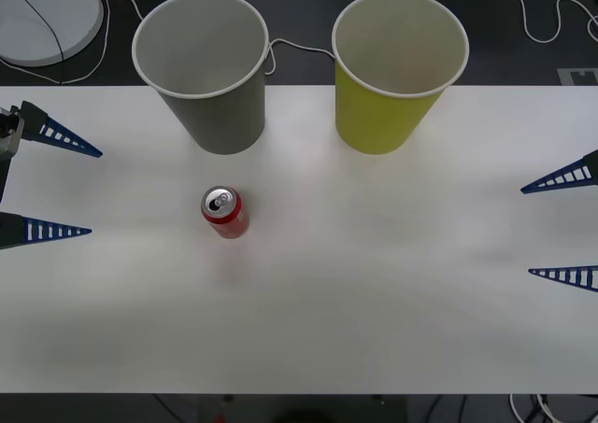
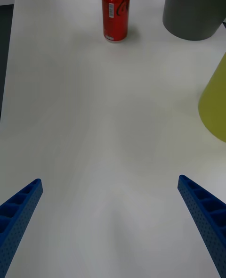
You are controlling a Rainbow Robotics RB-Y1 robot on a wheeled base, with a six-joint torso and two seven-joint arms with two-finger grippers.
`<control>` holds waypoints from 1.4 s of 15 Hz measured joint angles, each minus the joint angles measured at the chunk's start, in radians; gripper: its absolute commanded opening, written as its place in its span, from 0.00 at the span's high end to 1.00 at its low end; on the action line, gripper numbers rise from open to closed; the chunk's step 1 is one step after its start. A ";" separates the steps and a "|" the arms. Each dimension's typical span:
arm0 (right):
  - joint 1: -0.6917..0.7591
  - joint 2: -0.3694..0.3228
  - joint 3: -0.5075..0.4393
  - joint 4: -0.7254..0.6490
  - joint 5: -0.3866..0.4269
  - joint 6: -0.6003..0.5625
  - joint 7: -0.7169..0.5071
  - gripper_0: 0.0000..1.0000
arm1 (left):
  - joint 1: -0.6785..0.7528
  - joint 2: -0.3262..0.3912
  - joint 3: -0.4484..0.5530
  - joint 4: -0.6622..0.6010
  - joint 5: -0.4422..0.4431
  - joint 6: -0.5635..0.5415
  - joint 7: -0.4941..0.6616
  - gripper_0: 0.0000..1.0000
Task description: Put the can into the green bin and the plastic bottle into the gray bin
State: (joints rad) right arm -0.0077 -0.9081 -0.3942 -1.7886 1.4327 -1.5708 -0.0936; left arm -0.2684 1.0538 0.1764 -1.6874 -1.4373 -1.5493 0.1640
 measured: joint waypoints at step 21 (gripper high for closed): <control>0.000 0.000 0.000 0.000 0.000 0.000 0.000 0.00 | 0.010 0.003 -0.249 0.360 0.329 0.181 -0.344 0.00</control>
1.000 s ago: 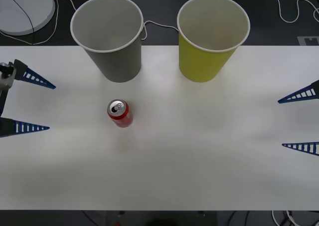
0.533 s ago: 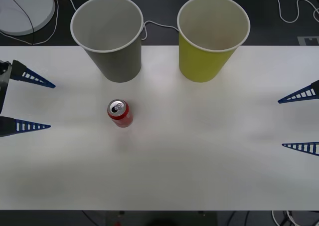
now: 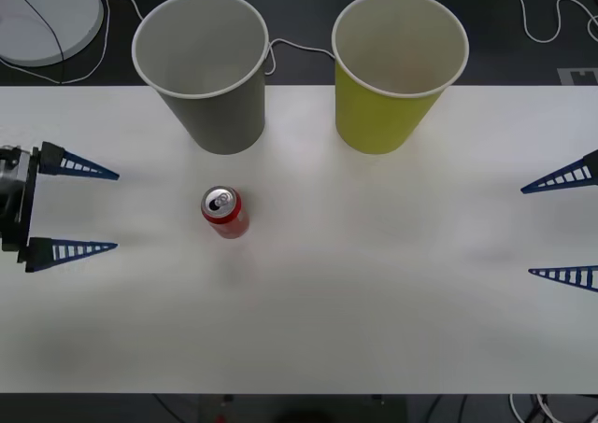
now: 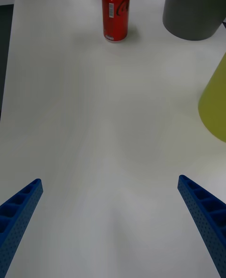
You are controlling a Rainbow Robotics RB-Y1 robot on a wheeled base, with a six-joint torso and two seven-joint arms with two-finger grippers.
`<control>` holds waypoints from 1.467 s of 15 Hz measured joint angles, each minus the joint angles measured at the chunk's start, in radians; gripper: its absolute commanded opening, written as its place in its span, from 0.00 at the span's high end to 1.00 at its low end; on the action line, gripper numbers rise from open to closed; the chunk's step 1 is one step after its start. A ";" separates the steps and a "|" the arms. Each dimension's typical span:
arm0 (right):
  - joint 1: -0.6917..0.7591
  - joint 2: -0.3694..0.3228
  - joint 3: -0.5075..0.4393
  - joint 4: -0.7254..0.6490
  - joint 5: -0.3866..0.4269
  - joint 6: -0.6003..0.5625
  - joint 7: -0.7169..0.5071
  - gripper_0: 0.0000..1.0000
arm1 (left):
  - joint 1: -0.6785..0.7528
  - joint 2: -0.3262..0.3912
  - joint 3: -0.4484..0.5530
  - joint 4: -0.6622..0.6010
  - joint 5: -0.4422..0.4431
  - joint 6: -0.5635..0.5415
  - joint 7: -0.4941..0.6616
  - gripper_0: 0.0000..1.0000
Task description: Put the can into the green bin and the plastic bottle into the gray bin
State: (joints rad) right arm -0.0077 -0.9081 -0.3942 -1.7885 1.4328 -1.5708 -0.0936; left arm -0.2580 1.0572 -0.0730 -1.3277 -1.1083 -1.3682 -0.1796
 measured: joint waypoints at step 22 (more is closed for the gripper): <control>0.000 0.000 0.000 0.000 0.000 0.000 0.000 0.00 | -0.109 -0.381 -0.094 0.525 0.144 0.056 -0.491 0.00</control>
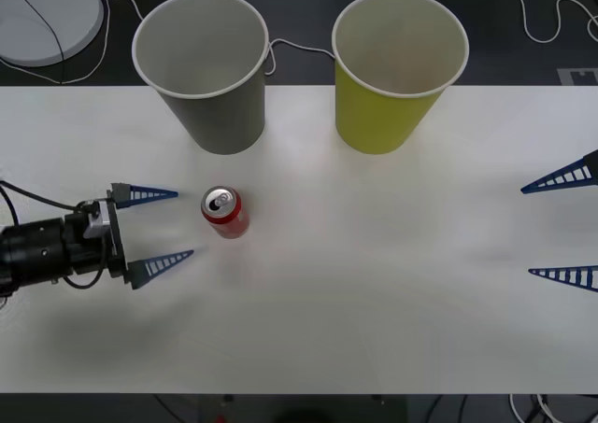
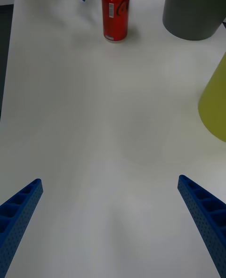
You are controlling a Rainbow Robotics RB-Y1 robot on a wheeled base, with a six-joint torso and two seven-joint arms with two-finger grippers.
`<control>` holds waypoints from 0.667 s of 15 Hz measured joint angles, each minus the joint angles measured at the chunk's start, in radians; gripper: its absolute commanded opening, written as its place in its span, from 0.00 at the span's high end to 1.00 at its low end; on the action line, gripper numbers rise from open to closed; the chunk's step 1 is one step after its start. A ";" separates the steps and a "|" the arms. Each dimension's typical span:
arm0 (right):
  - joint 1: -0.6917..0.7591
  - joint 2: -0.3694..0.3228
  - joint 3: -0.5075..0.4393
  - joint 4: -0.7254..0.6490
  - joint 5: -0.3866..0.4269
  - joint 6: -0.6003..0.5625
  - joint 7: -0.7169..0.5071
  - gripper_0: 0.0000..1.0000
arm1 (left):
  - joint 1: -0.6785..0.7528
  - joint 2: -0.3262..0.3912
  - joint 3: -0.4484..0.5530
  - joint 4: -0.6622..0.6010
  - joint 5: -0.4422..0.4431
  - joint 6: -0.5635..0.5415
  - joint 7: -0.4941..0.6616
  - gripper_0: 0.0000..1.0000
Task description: Put the can into the green bin and the plastic bottle into the gray bin
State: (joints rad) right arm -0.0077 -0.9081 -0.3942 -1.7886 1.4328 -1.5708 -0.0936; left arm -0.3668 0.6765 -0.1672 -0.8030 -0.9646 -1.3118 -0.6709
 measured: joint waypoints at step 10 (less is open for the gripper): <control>0.000 0.000 0.000 0.000 0.000 0.000 0.000 0.00 | -0.019 -0.116 0.000 0.002 -0.016 0.075 -0.009 0.00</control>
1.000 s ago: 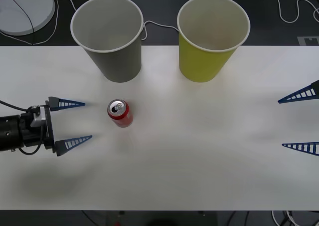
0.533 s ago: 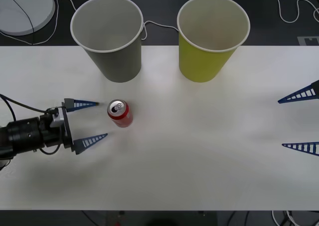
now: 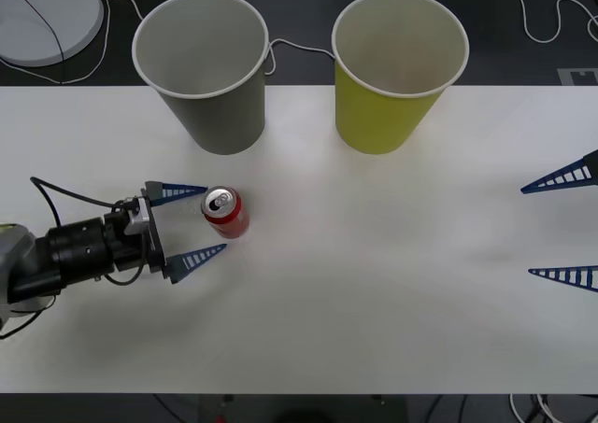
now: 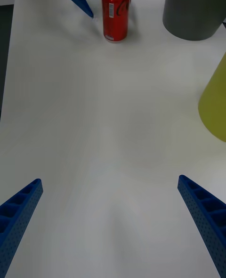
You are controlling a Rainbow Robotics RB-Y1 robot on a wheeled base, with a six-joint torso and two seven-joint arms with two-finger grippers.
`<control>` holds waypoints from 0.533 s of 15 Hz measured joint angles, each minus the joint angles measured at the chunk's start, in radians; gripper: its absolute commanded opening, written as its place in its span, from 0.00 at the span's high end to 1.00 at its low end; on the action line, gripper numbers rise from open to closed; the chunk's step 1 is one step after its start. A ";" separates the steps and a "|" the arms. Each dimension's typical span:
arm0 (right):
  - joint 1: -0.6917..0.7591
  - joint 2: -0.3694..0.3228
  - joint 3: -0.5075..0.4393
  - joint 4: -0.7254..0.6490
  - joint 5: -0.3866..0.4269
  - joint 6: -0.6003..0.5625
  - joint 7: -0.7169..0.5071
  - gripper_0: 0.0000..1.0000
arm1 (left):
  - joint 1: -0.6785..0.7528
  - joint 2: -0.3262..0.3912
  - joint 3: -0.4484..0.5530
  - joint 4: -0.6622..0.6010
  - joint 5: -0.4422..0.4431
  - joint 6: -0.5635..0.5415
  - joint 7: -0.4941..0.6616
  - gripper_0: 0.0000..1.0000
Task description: Put the can into the green bin and the plastic bottle into the gray bin
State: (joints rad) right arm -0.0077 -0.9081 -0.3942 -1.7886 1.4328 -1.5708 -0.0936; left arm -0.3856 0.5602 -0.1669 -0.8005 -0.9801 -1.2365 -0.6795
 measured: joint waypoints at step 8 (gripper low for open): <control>0.000 0.000 0.000 0.000 0.000 0.000 0.000 0.00 | -0.033 -0.066 0.000 0.000 -0.026 0.050 0.009 0.00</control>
State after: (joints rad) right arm -0.0077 -0.9081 -0.3942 -1.7886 1.4328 -1.5708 -0.0936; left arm -0.4182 0.4947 -0.1671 -0.8005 -1.0066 -1.1864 -0.6710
